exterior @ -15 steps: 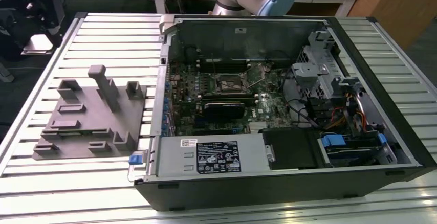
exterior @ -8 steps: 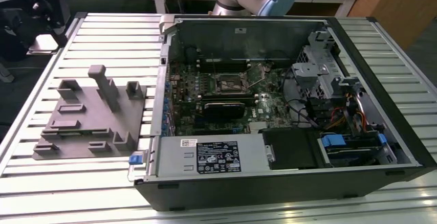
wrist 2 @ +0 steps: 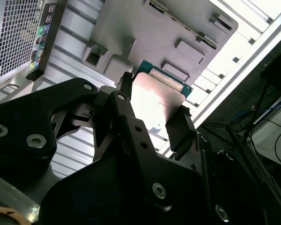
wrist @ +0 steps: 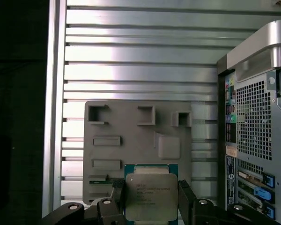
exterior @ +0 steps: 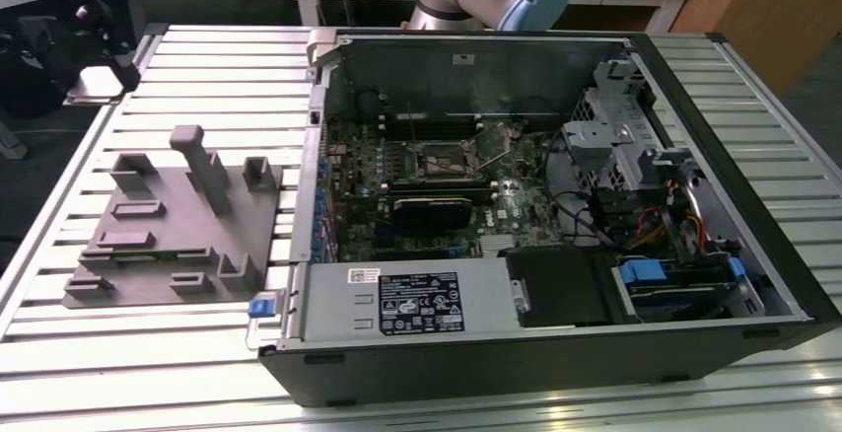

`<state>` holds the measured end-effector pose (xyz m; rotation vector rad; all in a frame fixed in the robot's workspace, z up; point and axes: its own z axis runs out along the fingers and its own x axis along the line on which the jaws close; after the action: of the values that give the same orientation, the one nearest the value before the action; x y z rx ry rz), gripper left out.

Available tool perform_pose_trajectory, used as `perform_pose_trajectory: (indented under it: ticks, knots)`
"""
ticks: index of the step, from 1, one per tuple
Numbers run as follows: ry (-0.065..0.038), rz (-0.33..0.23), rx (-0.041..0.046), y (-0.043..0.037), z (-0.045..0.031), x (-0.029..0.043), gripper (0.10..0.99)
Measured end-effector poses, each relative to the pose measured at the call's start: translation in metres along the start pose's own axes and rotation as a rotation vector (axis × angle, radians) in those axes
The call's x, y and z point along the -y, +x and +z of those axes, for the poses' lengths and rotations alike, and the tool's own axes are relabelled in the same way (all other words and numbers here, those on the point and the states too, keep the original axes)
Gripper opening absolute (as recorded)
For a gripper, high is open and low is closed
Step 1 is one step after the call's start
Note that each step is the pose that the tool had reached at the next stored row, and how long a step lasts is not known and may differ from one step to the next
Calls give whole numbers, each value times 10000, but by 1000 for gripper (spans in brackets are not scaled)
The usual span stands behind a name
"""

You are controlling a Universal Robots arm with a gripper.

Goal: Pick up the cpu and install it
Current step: 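Pick up the cpu and move it towards the insertion slot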

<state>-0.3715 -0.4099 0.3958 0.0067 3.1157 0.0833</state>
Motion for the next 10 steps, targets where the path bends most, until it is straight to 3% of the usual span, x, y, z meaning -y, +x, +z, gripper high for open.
perform_pose_trajectory:
  ticks: [10]
  knots:
    - [0, -1, 1, -120, 3, 0, 541]
